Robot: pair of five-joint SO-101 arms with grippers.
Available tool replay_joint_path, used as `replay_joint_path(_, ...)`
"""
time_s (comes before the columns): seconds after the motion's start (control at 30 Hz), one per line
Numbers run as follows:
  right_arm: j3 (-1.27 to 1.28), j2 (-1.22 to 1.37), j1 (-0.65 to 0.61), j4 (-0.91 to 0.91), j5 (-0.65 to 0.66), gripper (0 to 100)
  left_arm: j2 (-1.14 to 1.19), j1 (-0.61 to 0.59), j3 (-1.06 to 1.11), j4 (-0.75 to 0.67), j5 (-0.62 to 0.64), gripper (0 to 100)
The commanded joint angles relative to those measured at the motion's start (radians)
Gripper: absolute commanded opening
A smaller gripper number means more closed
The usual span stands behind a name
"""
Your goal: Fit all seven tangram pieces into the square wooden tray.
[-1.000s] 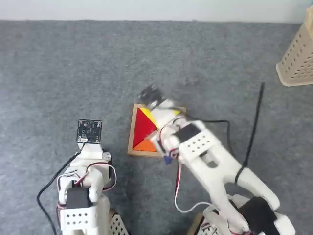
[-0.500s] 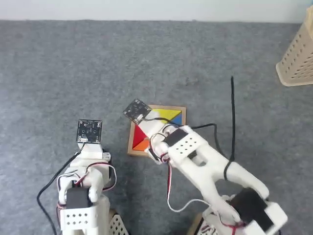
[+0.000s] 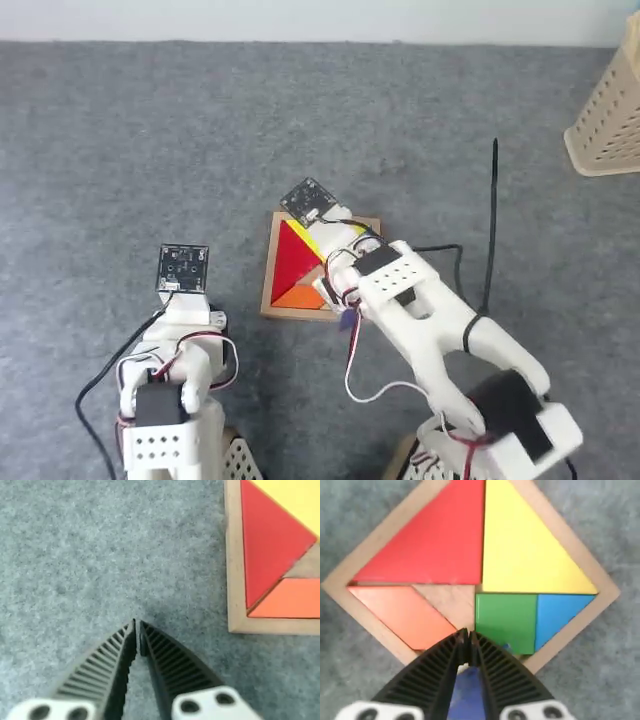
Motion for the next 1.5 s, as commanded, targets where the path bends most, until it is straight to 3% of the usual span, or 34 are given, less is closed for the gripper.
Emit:
replay_joint_path(0.0, -0.052, -0.222, 0.036, 0.082, -0.021, 0.6, -0.017, -0.002, -0.012, 0.005, 0.009, 1)
replay_joint_path(0.17, 0.055, -0.487, 0.03, 0.193, 0.06, 1.2, -0.017, -0.002, -0.012, 0.005, 0.009, 1)
replay_joint_path(0.3, 0.138, -0.504, -0.028, 0.309, 0.164, 5.5, -0.017, -0.002, -0.012, 0.005, 0.009, 1)
replay_joint_path(0.83, 0.138, -0.154, -0.044, 0.15, 0.133, 2.0, -0.017, -0.002, -0.012, 0.005, 0.009, 1)
replay_joint_path(1.47, 0.017, 0.01, -0.013, 0.051, 0.097, 2.0, -0.017, -0.002, -0.012, 0.005, 0.009, 1)
